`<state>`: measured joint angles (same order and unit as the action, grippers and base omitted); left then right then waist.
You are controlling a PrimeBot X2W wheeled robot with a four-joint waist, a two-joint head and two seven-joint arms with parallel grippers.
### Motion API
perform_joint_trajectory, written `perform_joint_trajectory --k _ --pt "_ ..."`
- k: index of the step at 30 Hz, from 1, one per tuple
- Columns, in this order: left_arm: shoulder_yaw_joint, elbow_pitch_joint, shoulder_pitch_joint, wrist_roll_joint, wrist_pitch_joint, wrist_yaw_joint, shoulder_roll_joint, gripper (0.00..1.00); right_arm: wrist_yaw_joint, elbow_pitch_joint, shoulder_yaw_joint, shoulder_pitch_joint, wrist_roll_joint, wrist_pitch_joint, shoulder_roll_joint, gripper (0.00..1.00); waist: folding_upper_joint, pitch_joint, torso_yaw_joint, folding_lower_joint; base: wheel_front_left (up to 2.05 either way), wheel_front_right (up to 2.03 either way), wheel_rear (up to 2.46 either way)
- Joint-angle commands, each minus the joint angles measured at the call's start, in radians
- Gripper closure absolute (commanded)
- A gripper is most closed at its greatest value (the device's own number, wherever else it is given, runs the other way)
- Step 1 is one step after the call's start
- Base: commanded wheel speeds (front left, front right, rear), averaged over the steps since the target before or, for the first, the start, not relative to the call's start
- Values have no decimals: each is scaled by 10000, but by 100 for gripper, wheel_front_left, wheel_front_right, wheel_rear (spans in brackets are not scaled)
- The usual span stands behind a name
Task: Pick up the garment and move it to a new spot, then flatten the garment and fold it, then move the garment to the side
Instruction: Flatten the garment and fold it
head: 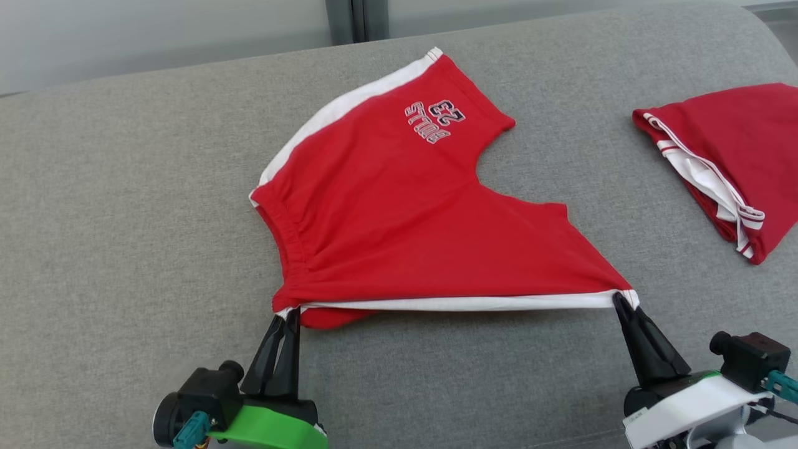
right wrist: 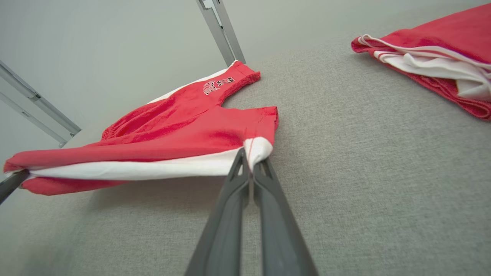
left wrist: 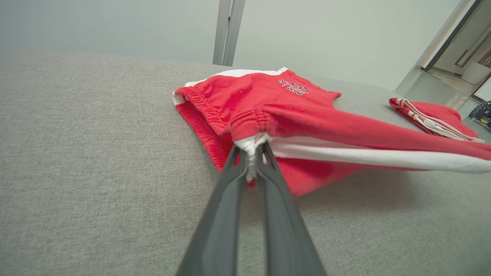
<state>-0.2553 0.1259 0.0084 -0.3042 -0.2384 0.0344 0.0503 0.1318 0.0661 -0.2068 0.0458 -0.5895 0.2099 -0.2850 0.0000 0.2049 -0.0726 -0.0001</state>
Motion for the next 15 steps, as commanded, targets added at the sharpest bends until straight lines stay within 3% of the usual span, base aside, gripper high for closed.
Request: perform_joint_trajectory --k 1,8,15 --pt "52 -333 262 4 121 -108 87 100 -23 -397 270 267 197 -182 47 100 0 -218 177 1 0 0 0" --pt "-160 -1140 428 -295 1103 -72 178 100 -23 -1667 1251 556 669 -1186 236 100 0 -197 259 1 0 0 0" --pt "-322 -649 -1209 -531 1709 157 131 100 -25 -1027 1530 -1454 611 -1495 -262 100 0 939 718 1 0 0 0"
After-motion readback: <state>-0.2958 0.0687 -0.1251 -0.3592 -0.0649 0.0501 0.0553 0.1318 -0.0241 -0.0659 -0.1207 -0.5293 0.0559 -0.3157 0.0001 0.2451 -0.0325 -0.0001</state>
